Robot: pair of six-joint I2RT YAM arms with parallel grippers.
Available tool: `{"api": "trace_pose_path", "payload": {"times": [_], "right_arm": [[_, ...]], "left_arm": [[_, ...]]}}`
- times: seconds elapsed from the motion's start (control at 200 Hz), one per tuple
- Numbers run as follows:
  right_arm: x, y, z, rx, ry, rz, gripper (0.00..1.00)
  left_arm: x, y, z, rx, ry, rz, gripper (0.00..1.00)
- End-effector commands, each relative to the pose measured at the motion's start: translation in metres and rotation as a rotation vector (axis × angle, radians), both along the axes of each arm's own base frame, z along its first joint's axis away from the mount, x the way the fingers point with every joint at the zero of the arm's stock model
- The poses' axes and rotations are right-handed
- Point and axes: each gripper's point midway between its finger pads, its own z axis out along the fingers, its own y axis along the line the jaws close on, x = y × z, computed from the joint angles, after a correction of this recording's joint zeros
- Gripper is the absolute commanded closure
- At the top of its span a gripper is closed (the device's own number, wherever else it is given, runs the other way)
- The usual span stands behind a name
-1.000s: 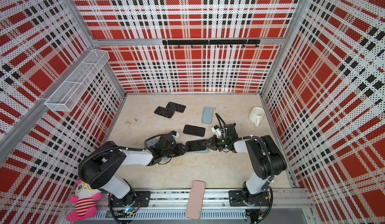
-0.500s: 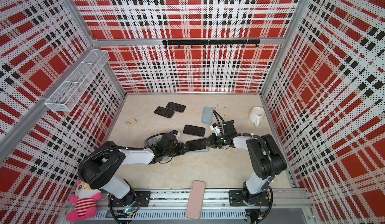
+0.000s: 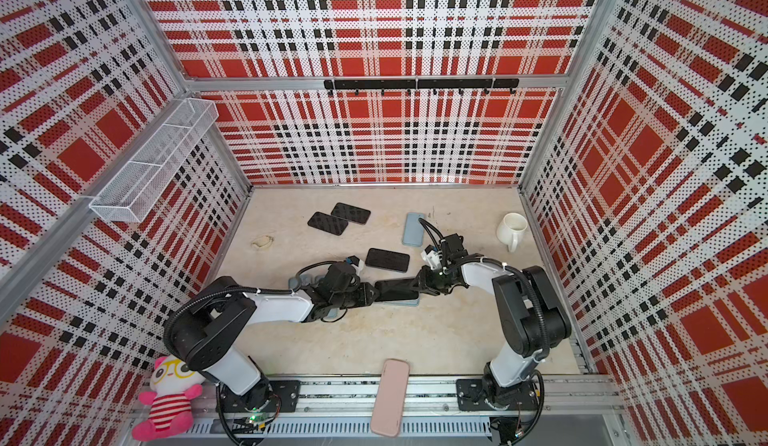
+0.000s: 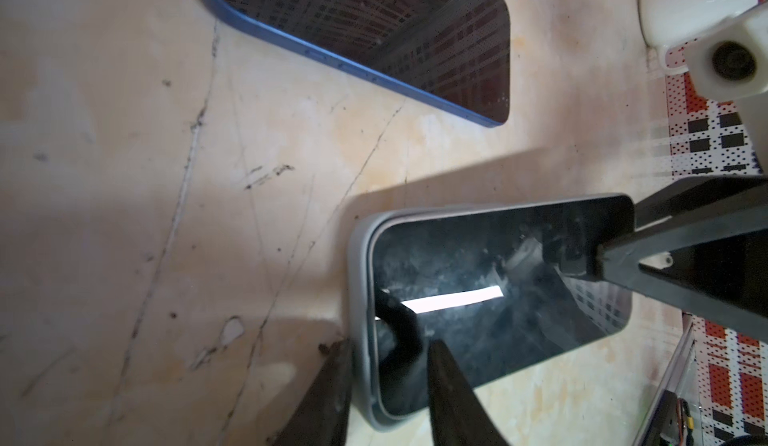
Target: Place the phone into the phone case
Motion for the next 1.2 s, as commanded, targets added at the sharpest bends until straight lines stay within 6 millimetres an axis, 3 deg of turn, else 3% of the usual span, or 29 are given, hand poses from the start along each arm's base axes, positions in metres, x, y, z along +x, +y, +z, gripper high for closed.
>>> {"api": "trace_pose_path", "payload": {"times": [0.0,0.331,0.601,0.937,1.197], "right_arm": [[0.0,-0.01,-0.004,-0.089,-0.009,0.018,0.7],[0.002,-0.012,-0.003,-0.112,-0.008,0.014,0.73],[-0.008,-0.011,-0.013,-0.123,0.025,0.018,0.82],[-0.023,0.002,-0.015,-0.087,0.059,0.04,0.85],[-0.013,-0.018,0.001,-0.219,-0.003,0.002,0.84]], "left_arm": [[0.003,-0.007,0.003,0.002,-0.018,-0.022,0.65],[0.003,-0.01,0.002,0.004,-0.019,-0.024,0.67],[0.001,-0.011,-0.002,0.012,-0.011,-0.03,0.7],[0.0,-0.014,0.0,0.006,-0.01,-0.035,0.73],[-0.001,-0.009,-0.003,0.042,-0.013,-0.037,0.73]]}}
